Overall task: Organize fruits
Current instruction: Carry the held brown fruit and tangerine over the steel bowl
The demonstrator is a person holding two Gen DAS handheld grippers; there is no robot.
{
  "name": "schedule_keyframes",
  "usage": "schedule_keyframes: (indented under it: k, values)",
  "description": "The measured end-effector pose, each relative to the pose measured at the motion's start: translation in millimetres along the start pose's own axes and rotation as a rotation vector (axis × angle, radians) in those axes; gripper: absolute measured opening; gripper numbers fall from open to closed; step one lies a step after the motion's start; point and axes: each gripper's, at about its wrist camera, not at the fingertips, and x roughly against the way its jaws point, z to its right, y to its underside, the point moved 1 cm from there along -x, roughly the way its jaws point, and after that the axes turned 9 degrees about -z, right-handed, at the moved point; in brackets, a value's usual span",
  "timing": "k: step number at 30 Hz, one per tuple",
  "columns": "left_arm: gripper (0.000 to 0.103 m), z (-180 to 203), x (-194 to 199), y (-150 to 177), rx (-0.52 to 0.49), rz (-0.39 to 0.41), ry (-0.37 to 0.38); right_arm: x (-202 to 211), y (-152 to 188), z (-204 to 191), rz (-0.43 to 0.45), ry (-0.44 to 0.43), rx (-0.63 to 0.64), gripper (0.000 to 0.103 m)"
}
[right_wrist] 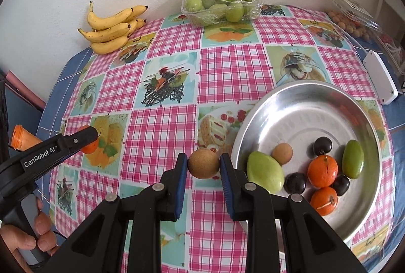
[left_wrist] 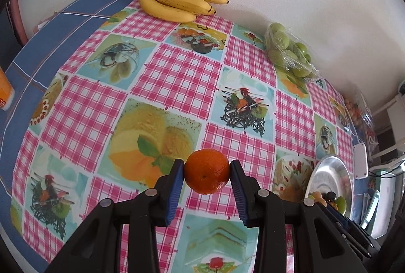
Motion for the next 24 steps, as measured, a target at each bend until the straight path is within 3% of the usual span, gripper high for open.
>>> schedule_keyframes:
  k: [13,24]
  values:
    - [0.040,20,4,25,-0.045,-0.006,-0.008,11,23,13,-0.011,-0.022,-0.030,0.027]
    - [0.040,68,-3,43,-0.167,-0.027,-0.006,21,22,53,-0.006,-0.008,-0.115,0.028]
